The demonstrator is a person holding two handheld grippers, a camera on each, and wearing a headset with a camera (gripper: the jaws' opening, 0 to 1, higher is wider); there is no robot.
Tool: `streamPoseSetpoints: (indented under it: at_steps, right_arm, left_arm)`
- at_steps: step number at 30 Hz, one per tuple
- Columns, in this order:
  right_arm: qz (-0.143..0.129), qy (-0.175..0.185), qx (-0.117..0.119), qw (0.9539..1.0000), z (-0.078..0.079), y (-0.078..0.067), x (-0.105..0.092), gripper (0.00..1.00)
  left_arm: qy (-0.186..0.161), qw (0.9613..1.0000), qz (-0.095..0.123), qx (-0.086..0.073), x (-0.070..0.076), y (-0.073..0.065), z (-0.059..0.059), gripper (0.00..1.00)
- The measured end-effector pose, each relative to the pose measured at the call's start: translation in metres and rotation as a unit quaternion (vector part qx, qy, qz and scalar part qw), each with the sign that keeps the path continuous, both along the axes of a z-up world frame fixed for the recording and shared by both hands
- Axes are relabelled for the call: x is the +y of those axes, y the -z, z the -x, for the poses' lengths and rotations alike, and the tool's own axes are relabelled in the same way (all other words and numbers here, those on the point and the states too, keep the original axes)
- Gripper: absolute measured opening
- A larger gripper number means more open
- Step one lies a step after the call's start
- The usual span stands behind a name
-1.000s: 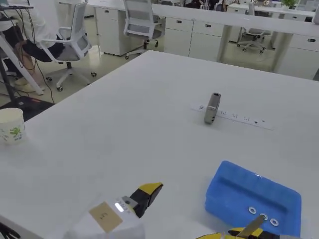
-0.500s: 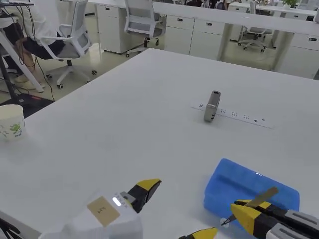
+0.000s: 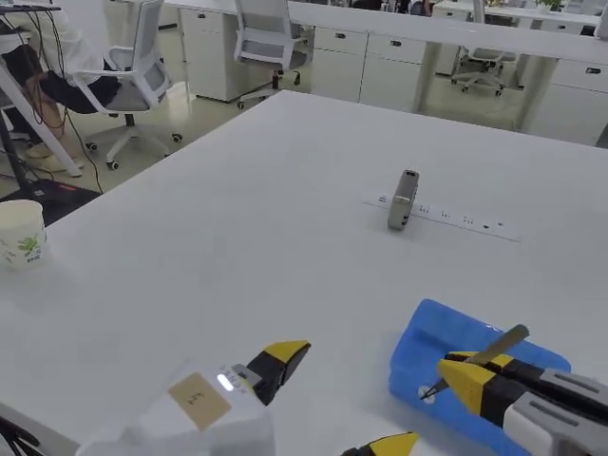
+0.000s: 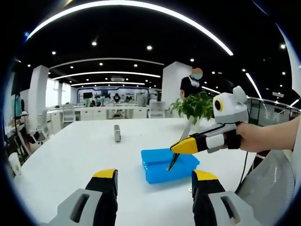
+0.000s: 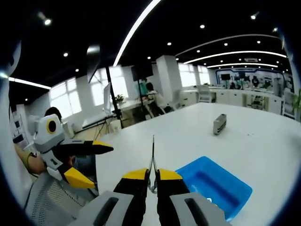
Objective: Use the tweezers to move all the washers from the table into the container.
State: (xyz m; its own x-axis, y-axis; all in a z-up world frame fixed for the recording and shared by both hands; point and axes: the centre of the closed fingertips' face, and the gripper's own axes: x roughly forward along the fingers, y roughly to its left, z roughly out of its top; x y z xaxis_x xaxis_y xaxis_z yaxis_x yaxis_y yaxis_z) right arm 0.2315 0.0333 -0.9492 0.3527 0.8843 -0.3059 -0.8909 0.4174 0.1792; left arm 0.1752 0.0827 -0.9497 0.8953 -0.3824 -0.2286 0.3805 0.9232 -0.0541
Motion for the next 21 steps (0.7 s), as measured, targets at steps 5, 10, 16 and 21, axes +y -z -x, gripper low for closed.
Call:
streamPoseSetpoints:
  at_steps: [5, 10, 16, 21]
  right_arm:
    - [0.004, 0.001, -0.008, 1.0000, -0.007, -0.003, 0.001, 0.03]
    - [0.000, 0.001, -0.012, 0.9999, -0.014, -0.008, 0.002, 0.03]
    - [0.010, 0.005, -0.018, 0.9998, -0.025, -0.008, -0.001, 0.03]
    - [0.026, 0.006, -0.013, 0.9996, -0.035, -0.002, -0.003, 0.03]
  left_arm:
    - [-0.002, 1.0000, 0.002, -0.002, 0.001, -0.001, 0.000, 0.63]
    - [0.000, 1.0000, 0.000, -0.001, 0.000, 0.000, 0.000, 0.63]
    - [0.002, 1.0000, 0.000, 0.000, -0.001, 0.000, 0.000, 0.63]
    - [0.008, 0.9999, 0.007, -0.003, -0.003, -0.002, 0.001, 0.63]
